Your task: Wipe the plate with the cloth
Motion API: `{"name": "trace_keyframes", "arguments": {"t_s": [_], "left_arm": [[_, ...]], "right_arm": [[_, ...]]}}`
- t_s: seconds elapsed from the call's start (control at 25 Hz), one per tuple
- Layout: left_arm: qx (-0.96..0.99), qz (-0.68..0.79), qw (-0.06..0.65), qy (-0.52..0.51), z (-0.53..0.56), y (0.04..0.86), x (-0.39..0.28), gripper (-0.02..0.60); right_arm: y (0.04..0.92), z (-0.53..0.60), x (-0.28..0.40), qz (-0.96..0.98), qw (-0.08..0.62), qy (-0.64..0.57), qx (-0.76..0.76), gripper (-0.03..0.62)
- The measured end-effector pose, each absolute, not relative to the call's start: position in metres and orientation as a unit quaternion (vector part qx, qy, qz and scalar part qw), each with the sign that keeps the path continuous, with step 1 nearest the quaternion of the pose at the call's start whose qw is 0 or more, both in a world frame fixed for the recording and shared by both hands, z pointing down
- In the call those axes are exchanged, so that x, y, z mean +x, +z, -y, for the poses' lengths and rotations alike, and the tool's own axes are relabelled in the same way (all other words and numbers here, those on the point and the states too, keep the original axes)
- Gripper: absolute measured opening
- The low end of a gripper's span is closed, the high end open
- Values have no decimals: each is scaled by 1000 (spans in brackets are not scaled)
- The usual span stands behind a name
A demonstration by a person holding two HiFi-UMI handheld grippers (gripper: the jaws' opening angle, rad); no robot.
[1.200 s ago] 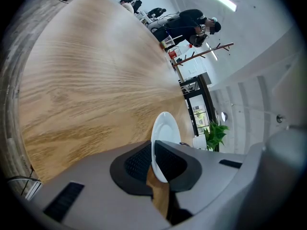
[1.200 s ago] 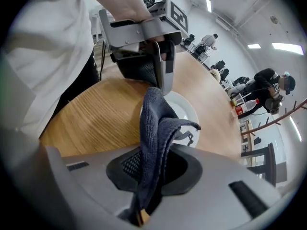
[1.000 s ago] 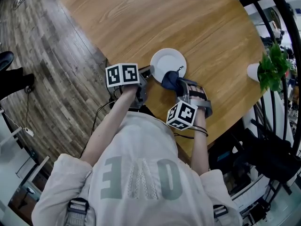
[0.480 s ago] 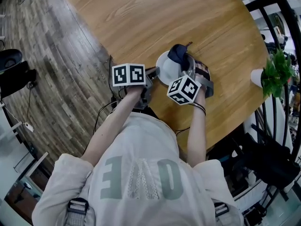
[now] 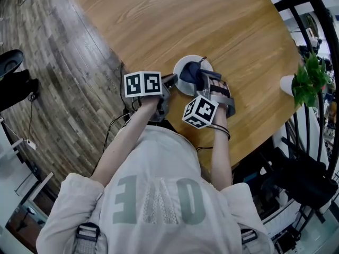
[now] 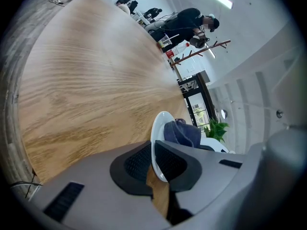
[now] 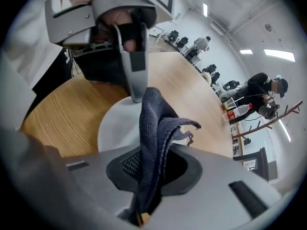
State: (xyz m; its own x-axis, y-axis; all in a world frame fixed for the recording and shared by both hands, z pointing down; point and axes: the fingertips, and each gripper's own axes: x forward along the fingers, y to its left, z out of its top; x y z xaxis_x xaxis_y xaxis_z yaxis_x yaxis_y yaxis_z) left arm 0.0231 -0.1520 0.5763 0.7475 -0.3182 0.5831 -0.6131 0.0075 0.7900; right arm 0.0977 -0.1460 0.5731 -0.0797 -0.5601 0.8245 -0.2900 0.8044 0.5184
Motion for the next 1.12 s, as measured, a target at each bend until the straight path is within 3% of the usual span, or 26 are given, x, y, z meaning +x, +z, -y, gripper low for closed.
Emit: {"name": "trace_keyframes", "arguments": {"t_s": [0.64,1.12], "left_arm": [[697,342,619,117,152,575,22,31],[701,341,614,124,150,576,26,32]], "right_arm": [[563,67,82,747,624,-78,216,57],[555,192,85,727,597,-153,303,57]]}}
